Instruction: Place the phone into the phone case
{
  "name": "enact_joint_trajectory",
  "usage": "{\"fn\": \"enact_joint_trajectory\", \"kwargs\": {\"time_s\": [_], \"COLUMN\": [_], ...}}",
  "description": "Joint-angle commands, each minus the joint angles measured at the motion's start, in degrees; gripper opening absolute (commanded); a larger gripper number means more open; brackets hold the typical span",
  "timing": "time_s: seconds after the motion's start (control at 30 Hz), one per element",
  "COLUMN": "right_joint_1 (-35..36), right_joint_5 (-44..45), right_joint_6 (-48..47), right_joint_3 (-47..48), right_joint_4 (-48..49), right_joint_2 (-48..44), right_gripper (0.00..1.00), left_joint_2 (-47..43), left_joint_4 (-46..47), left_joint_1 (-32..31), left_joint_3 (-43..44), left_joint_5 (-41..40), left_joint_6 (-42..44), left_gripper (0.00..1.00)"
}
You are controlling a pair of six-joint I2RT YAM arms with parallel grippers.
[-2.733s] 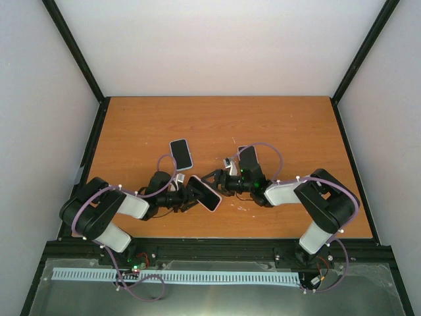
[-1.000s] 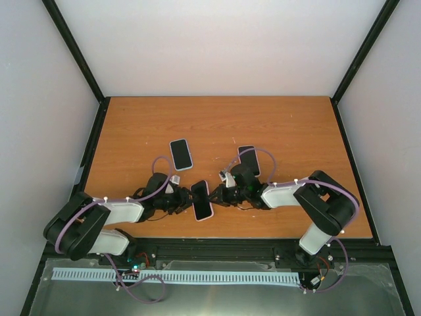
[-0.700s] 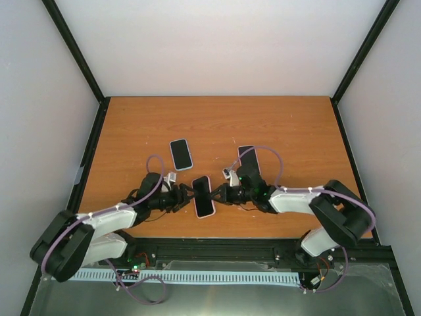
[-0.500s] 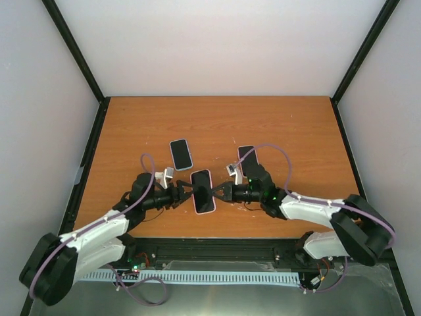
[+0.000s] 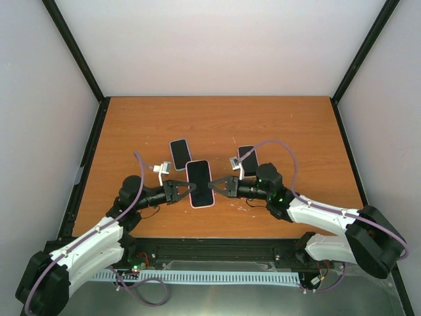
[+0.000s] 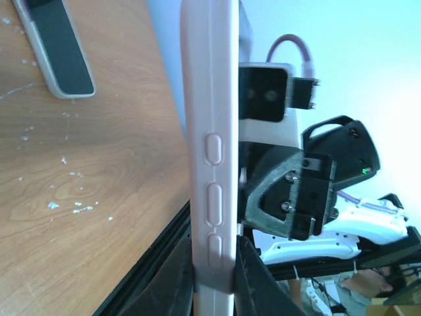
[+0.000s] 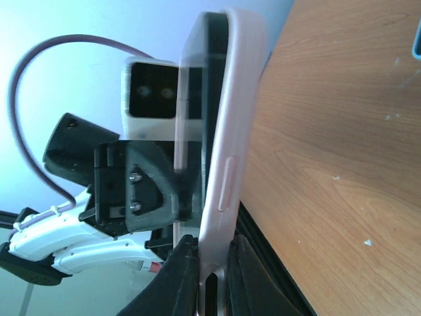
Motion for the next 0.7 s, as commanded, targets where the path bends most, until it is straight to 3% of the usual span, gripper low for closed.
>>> {"fn": "enact_joint_trajectory", "kwargs": {"time_s": [0.0, 0.17, 0.3, 0.53, 0.67], "right_joint_1": [0.3, 0.6, 1.4, 1.9, 1.8], "right_joint_5": [-1.4, -1.3, -2.8, -4.6, -5.0], "right_joint_6": [-0.6, -1.1, -1.1, -1.5, -0.1], "right_joint_3": [1.1, -0.3, -1.6, -0.4, -1.6], "right_joint_4": [2.4, -2.4, -4.0, -7.8, -5.9], "right_joint_2": [-1.7, -3.6, -3.7, -2.4, -2.5], "right_gripper": [0.17, 0.51, 0.66, 0.65, 0.41], "left_joint_2": [-0.9, 0.0, 1.0, 2.8, 4.1], "left_joint_4": [6.6, 7.2, 8.9, 12.5, 11.7], "left_joint_1": [0.3, 0.3, 0.3, 0.4, 0.3], "left_joint_3": [-1.0, 0.5, 2.0, 3.2, 4.0], "left_joint_5": [1.8, 2.1, 2.2, 1.9, 1.7], "left_joint_6": [-1.6, 0.3, 1.8, 2.9, 4.1], "left_gripper": [0.01, 0.00, 0.00, 0.00, 0.00]}}
